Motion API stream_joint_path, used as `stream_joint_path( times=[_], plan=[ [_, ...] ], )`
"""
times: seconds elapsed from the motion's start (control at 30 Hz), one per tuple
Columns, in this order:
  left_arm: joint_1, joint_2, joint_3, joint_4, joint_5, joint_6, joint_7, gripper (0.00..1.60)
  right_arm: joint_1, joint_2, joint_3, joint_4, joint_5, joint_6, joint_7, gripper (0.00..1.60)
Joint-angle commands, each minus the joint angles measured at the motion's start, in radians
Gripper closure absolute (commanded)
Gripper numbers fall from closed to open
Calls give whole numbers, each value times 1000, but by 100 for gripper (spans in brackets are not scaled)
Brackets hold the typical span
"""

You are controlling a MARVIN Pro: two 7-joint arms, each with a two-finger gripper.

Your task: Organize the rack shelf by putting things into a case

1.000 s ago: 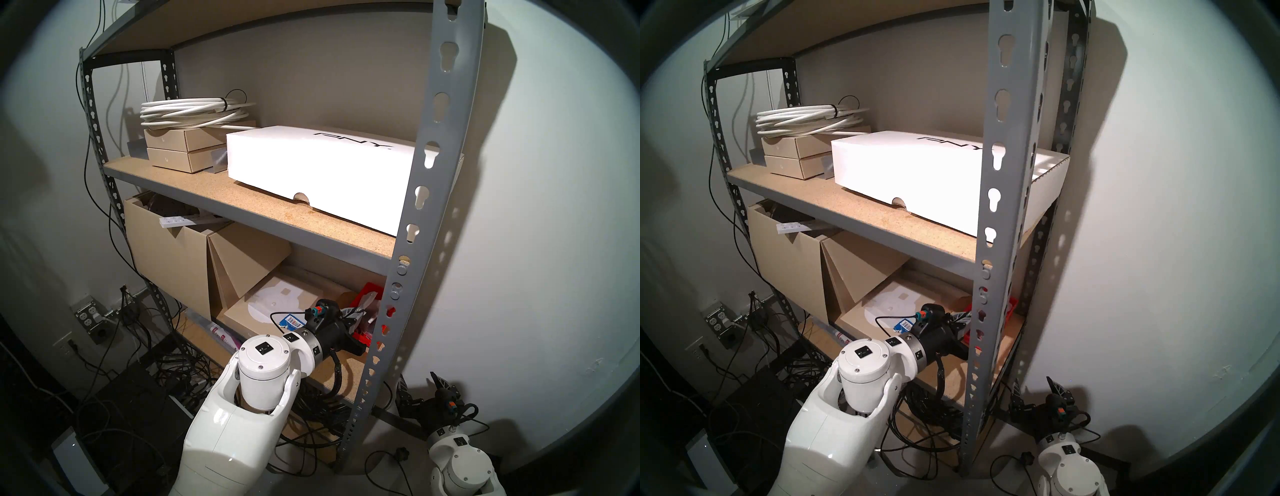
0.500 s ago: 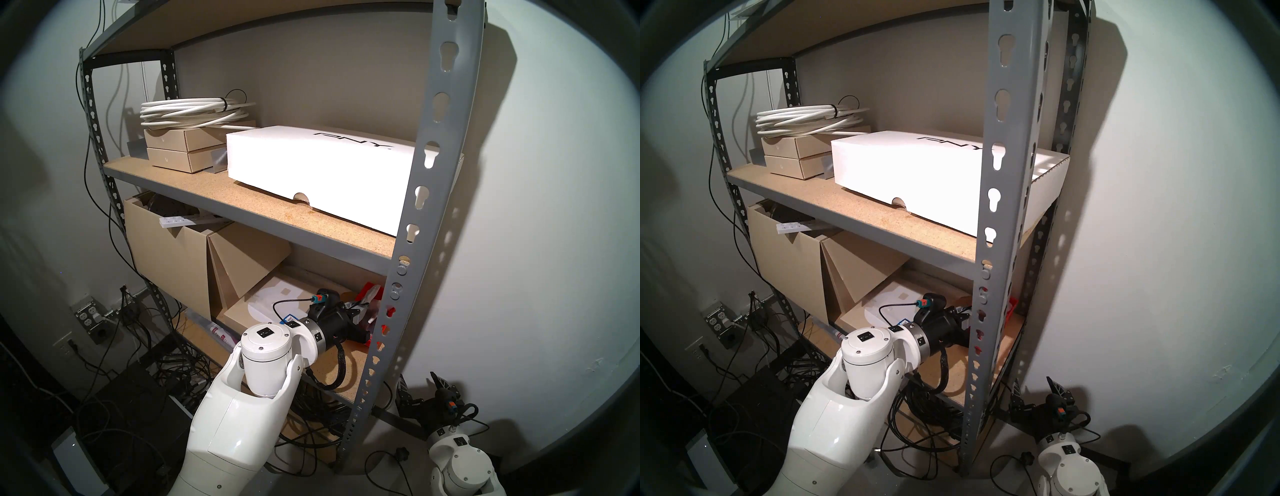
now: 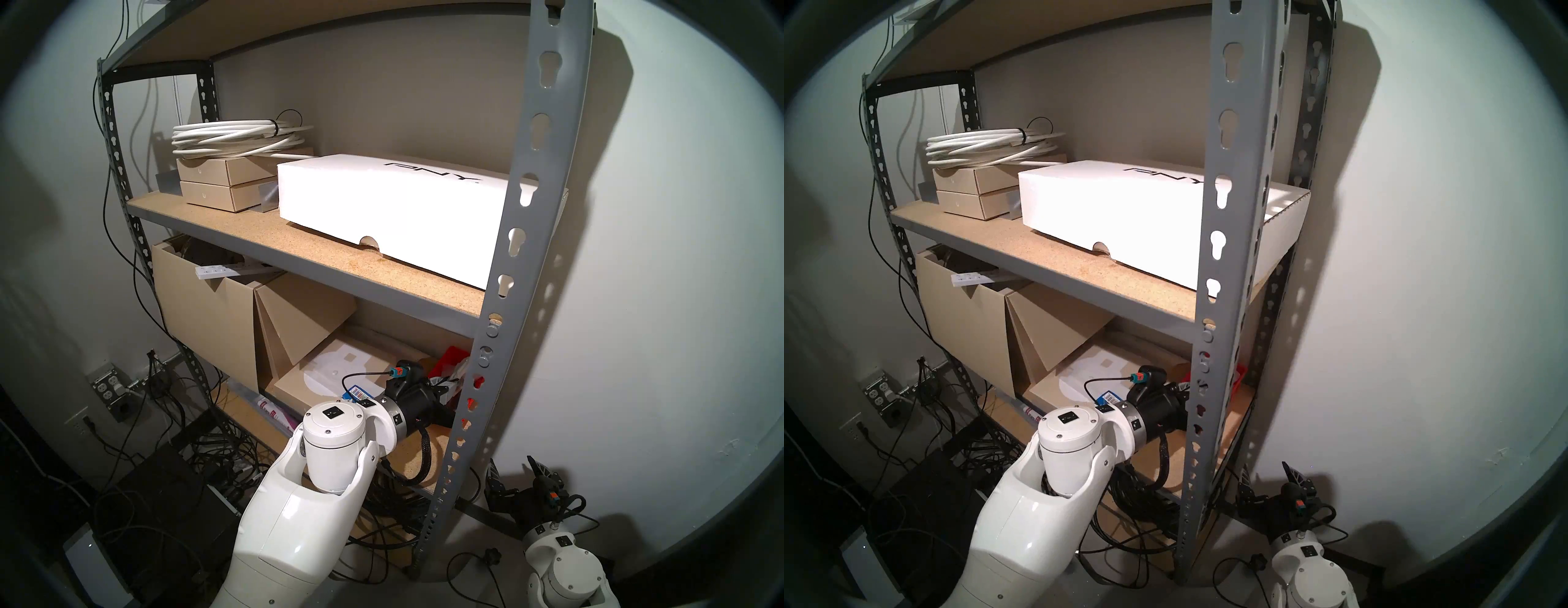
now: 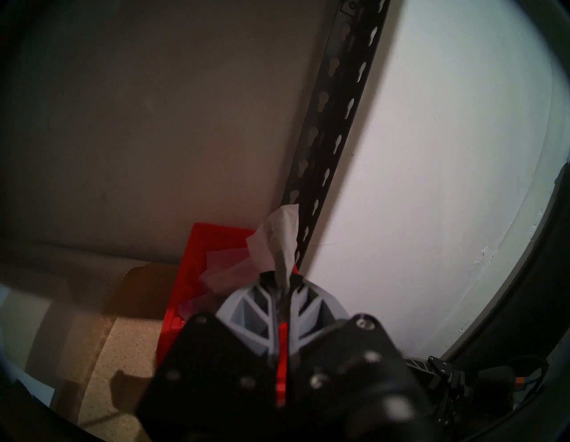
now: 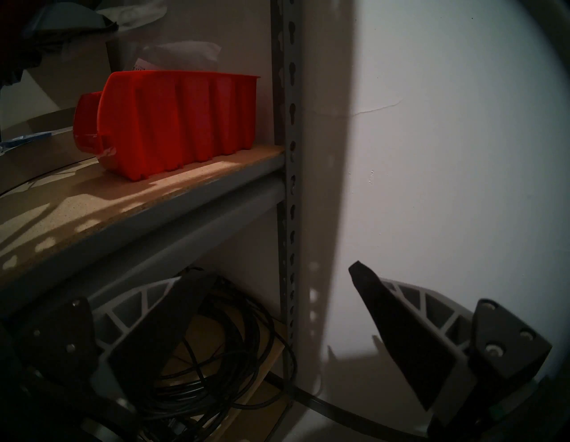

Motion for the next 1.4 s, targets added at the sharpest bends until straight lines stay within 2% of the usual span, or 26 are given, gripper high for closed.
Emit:
stream_joint_path(
  times=[0.0,0.37,0.53,0.77,0.9,1.03,1.07,1.1,1.13,1.23,1.37],
  plan=[
    [-58,-21,5,30,4,-21,-1,160,1,0,0,-19,0,-2,0,0],
    [-97,-31,11,73,14,-38,11,160,1,0,0,-18,0,-2,0,0],
    [-95,-29,11,72,10,-43,9,93,1,0,0,-19,0,-2,0,0],
    [-100,-29,7,74,7,-53,10,77,1,0,0,-19,0,-2,0,0],
    [-110,-29,9,83,8,-59,10,38,1,0,0,-19,0,-2,0,0],
    [-125,-33,10,100,10,-64,13,31,1,0,0,-19,0,-2,0,0],
    [-128,-34,10,104,9,-66,12,14,1,0,0,-19,0,-2,0,0],
    [-131,-34,9,107,9,-68,12,21,1,0,0,-19,0,-2,0,0],
    [-135,-35,9,109,9,-69,12,22,1,0,0,-19,0,-2,0,0],
    [-142,-35,10,102,13,-73,16,11,1,0,0,-18,0,-2,0,0],
    [-146,-37,7,69,5,-68,13,8,1,0,0,-18,0,-2,0,0]
  ],
)
